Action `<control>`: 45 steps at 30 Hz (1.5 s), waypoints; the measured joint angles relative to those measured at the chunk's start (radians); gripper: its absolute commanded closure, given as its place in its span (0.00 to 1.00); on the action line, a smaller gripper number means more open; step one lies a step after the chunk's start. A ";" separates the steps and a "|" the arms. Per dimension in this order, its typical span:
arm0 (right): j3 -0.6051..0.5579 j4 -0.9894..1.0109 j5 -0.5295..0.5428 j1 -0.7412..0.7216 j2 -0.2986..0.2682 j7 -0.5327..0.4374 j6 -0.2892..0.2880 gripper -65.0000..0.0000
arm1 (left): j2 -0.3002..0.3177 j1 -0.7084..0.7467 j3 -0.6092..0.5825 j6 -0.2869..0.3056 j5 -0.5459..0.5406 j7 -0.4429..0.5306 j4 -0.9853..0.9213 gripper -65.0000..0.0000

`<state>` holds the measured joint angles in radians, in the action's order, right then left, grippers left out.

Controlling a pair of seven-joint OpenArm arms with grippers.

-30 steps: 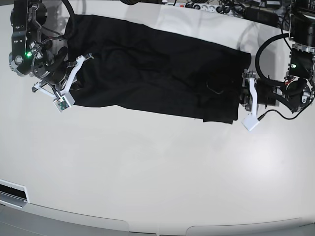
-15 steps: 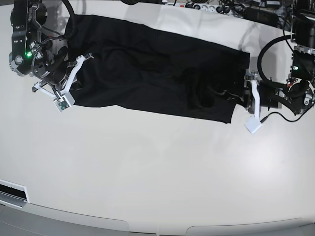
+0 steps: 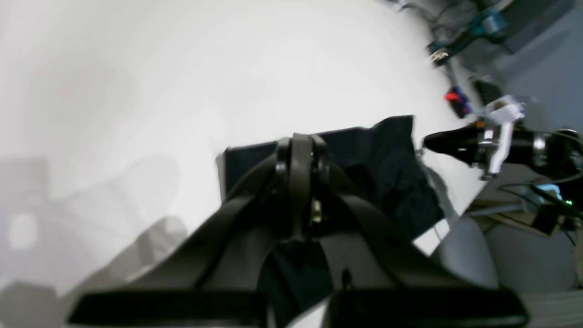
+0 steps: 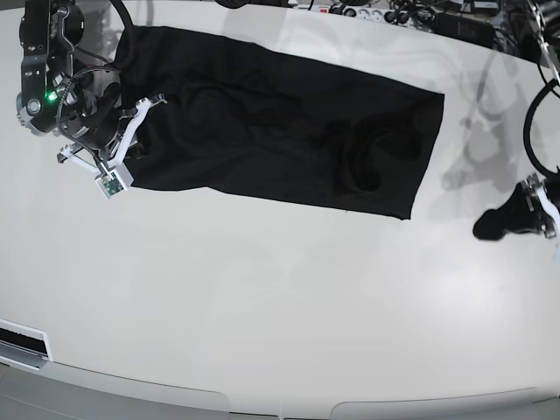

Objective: Layout the t-shirt on the table in an organized manner, then fold the t-shirt properly
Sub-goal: 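Grasp the strip end with the left gripper and fold it toward the right gripper, then push the folded end further toward the right gripper with the left gripper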

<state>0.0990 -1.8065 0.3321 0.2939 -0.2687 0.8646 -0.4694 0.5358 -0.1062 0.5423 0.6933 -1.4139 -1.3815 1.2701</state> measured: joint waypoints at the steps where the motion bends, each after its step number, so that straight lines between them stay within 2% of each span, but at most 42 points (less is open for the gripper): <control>1: 0.000 0.000 0.000 0.000 0.001 0.000 0.000 1.00 | -0.003 0.024 -0.008 0.000 0.010 -0.003 0.000 1.00; 8: 0.000 0.000 0.000 0.000 0.000 0.000 0.000 1.00 | -0.003 0.124 -0.175 0.000 0.035 -0.003 -0.001 1.00; 11: 0.000 0.000 0.000 0.000 0.000 0.000 0.000 1.00 | -0.008 0.126 -0.251 0.000 0.104 0.033 -0.001 0.97; 13: 0.000 0.000 0.000 0.000 0.000 0.001 0.000 1.00 | -0.006 0.125 -0.273 0.000 0.138 0.062 -0.001 0.86; 17: 0.000 0.000 0.000 0.000 0.001 0.003 0.000 1.00 | -0.005 0.124 -0.307 -0.001 0.145 0.065 -0.001 0.43; 18: 0.000 0.000 0.000 0.000 0.001 0.003 0.000 1.00 | -0.006 0.124 -0.312 0.000 0.144 0.065 -0.001 0.37; 19: 0.000 0.000 0.000 0.000 0.001 0.003 0.000 1.00 | -0.006 0.124 -0.314 0.000 0.144 0.065 -0.001 0.35; 24: 0.000 0.000 0.000 0.000 0.001 0.003 0.000 1.00 | -0.005 0.123 -0.314 0.000 0.143 0.064 -0.001 0.35; 27: 0.000 0.000 0.000 0.000 0.000 0.003 0.000 1.00 | -0.004 0.124 -0.314 0.000 0.087 0.043 -0.001 0.35; 29: 0.000 0.000 0.000 0.000 0.000 0.003 0.000 1.00 | -0.005 0.123 -0.314 0.000 0.060 0.042 -0.001 0.40; 30: 0.000 0.000 0.000 0.000 0.000 0.003 0.000 1.00 | -0.005 0.123 -0.314 0.000 0.060 0.042 -0.001 0.48; 33: 0.000 0.000 0.000 0.000 0.000 0.003 0.000 1.00 | -0.007 0.122 -0.314 0.000 0.095 0.042 -0.001 0.90; 34: 0.000 0.000 0.000 0.000 0.001 0.003 0.000 1.00 | -0.008 0.122 -0.314 0.000 0.102 0.041 -0.001 1.00; 39: 0.000 0.000 0.000 0.000 0.000 0.003 0.000 1.00 | -0.008 0.120 -0.314 0.000 0.100 0.039 -0.001 1.00; 40: 0.000 0.000 0.000 0.000 0.001 0.003 0.000 1.00 | -0.007 0.120 -0.314 0.000 0.074 0.036 -0.001 1.00; 42: 0.000 0.000 0.000 0.000 0.001 0.003 0.000 1.00 | -0.007 0.120 -0.314 -0.001 -0.035 -0.027 0.000 1.00; 45: 0.000 0.000 0.000 0.000 0.000 0.003 0.000 1.00 | -0.013 0.121 -0.314 0.000 -0.043 -0.026 0.020 1.00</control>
<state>0.0990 -1.8065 0.3321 0.2939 -0.2684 0.8677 -0.4694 0.5224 0.0143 0.2283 0.6930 -1.4570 -1.4075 1.2900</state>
